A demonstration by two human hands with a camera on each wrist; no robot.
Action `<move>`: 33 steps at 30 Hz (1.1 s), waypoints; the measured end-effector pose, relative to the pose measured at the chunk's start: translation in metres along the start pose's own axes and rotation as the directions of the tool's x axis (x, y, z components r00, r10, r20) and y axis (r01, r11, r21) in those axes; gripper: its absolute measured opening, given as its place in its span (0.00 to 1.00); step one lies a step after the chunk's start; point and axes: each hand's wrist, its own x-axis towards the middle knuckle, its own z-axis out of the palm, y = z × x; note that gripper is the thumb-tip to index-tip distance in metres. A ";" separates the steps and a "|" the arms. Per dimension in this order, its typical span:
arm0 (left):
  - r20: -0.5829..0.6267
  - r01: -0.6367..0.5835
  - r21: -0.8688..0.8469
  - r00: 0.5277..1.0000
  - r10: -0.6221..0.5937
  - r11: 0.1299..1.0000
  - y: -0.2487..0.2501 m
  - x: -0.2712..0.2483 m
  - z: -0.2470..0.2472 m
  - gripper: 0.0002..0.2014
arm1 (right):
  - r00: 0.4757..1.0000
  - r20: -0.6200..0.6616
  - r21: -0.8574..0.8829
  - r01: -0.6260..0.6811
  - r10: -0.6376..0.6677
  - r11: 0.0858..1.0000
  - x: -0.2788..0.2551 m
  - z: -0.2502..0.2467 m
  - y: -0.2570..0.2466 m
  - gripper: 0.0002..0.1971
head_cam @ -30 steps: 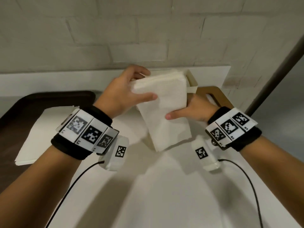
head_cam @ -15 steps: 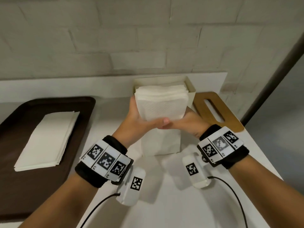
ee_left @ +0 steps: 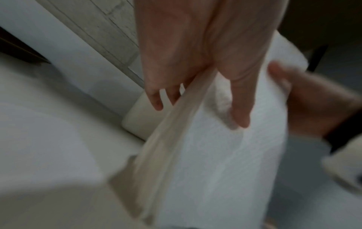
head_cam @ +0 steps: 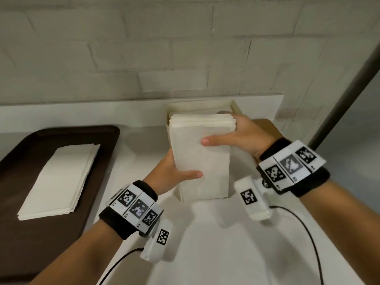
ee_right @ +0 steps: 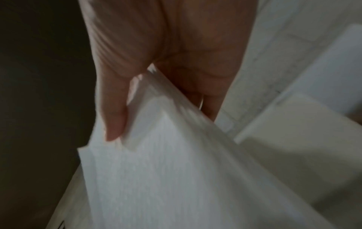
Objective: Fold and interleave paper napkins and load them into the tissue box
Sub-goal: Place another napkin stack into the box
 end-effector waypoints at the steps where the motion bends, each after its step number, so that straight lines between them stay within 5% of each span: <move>1: 0.000 0.039 -0.008 0.999 -0.039 0.999 -0.003 0.002 0.000 0.37 | 1.000 0.022 -0.152 0.023 -0.020 0.988 0.004 -0.004 -0.011 0.15; 4: 0.047 0.136 0.024 0.989 -0.137 0.990 -0.010 0.007 0.000 0.36 | 0.992 0.128 -0.600 0.067 0.013 0.798 0.016 -0.007 -0.036 0.19; 8: 0.089 0.216 0.105 0.970 -0.226 0.971 -0.008 0.017 0.001 0.36 | 0.994 0.101 -0.770 0.053 0.038 0.636 0.029 -0.017 -0.053 0.20; 11: 0.093 0.225 0.041 0.969 -0.228 0.974 0.002 0.020 -0.005 0.20 | 0.997 -0.050 -0.602 -0.077 0.059 0.795 0.034 -0.042 -0.058 0.16; 14: 0.105 0.226 -0.139 0.971 -0.213 0.964 0.010 0.019 -0.017 0.20 | 0.960 -0.217 -0.241 -0.231 0.179 0.943 0.038 -0.070 -0.050 0.15; 16: 0.079 0.245 -0.268 0.970 -0.232 0.932 0.018 0.021 -0.025 0.22 | 0.921 -0.239 -0.027 -0.323 0.307 0.946 0.040 -0.082 -0.035 0.20; 19: -0.025 0.214 -0.404 0.969 -0.244 0.890 0.037 0.035 -0.039 0.12 | 0.872 -0.233 0.179 -0.397 0.430 0.900 0.046 -0.086 -0.012 0.23; 24: -0.271 0.109 -0.485 0.925 -0.267 0.868 0.073 0.077 -0.063 0.08 | 0.850 -0.194 0.471 -0.357 0.489 0.807 0.065 -0.085 0.010 0.24; 26: -0.291 0.104 -0.431 0.924 -0.247 0.896 0.078 0.093 -0.067 0.11 | 0.844 -0.205 0.499 -0.345 0.495 0.795 0.078 -0.084 0.016 0.24; 29: -0.348 0.140 -0.305 0.904 -0.247 0.942 0.075 0.114 -0.069 0.29 | 0.812 -0.236 0.404 -0.417 0.533 0.814 0.096 -0.080 0.021 0.22; 33: -0.408 0.175 -0.166 0.884 -0.229 0.971 0.065 0.130 -0.069 0.31 | 0.827 -0.257 0.190 -0.464 0.500 0.865 0.118 -0.085 0.036 0.24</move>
